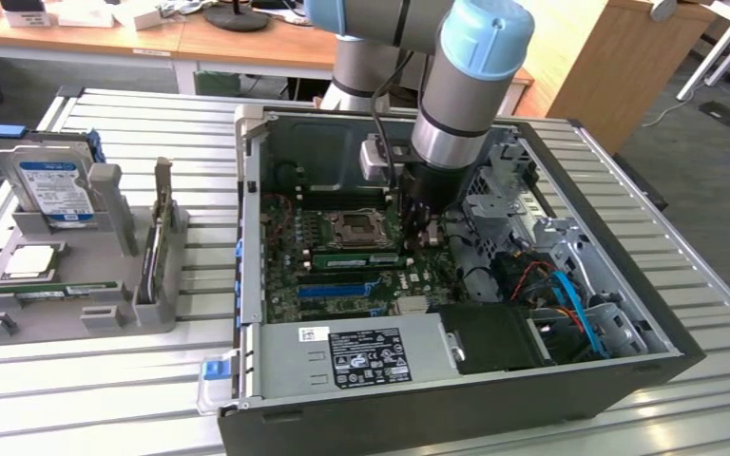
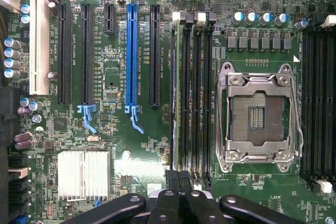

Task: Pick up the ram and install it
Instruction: 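Press down the ram until it locks into place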

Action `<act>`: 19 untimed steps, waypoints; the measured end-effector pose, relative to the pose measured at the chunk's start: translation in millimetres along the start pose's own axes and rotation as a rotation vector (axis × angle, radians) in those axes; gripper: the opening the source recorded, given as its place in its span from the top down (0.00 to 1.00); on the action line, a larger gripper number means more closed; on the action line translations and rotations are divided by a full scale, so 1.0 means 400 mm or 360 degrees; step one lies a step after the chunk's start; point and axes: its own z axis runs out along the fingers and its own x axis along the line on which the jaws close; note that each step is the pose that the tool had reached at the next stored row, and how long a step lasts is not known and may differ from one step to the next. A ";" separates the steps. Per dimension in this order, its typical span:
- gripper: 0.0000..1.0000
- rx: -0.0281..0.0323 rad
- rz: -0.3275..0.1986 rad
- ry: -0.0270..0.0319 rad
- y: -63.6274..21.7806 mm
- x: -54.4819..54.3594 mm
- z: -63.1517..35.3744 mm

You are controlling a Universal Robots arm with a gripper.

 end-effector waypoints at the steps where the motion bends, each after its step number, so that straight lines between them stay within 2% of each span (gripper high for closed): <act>1: 0.89 -0.00001 0.0000 0.00003 0.000 0.000 0.000; 19: 0.89 -0.00003 0.0000 0.00004 0.000 0.000 0.008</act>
